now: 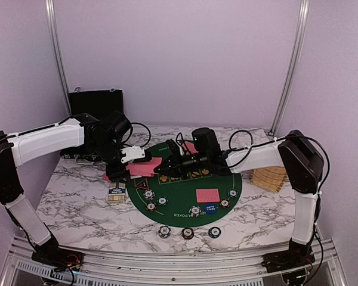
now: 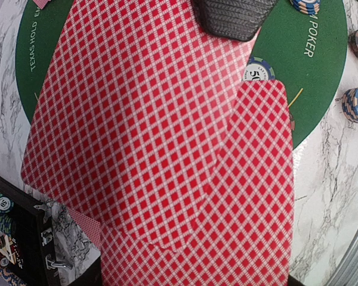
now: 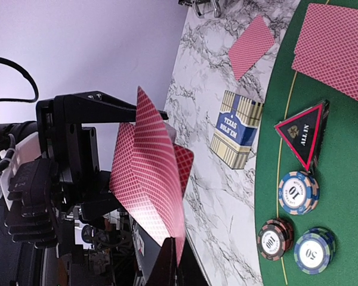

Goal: Distribute texas hold em gaming equipment

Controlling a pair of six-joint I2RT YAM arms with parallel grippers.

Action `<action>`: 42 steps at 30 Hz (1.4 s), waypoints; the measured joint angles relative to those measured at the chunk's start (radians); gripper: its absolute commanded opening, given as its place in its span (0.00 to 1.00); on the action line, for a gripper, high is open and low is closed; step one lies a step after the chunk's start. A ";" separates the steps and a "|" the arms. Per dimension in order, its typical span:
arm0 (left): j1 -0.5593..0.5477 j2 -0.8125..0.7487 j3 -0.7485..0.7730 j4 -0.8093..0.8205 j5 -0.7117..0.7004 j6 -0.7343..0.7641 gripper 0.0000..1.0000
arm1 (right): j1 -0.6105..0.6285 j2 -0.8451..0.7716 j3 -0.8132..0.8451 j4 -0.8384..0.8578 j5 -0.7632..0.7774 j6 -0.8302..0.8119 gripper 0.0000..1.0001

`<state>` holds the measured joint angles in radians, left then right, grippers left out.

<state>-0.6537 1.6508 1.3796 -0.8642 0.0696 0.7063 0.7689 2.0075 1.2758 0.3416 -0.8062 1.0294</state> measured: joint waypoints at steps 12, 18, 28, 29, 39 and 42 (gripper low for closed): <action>0.000 0.000 0.000 0.000 0.000 0.000 0.00 | -0.003 -0.034 -0.012 0.103 -0.028 0.068 0.01; 0.000 0.000 0.000 0.000 0.000 0.000 0.00 | -0.003 -0.038 -0.013 0.124 -0.040 0.089 0.00; 0.000 0.000 0.000 0.000 -0.001 0.000 0.00 | -0.035 -0.114 -0.108 0.095 -0.056 0.065 0.00; 0.000 0.000 0.000 0.000 -0.001 0.000 0.00 | -0.042 -0.132 -0.129 0.083 -0.058 0.056 0.00; 0.000 0.000 0.000 0.000 -0.005 0.000 0.00 | -0.172 -0.386 -0.419 -0.123 -0.071 -0.090 0.00; 0.000 0.000 0.000 0.000 -0.006 0.000 0.00 | -0.235 -0.444 -0.513 -0.196 -0.069 -0.144 0.00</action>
<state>-0.6537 1.6508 1.3792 -0.8642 0.0635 0.7067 0.5339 1.5639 0.7631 0.1452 -0.8757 0.8852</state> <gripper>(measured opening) 0.635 0.008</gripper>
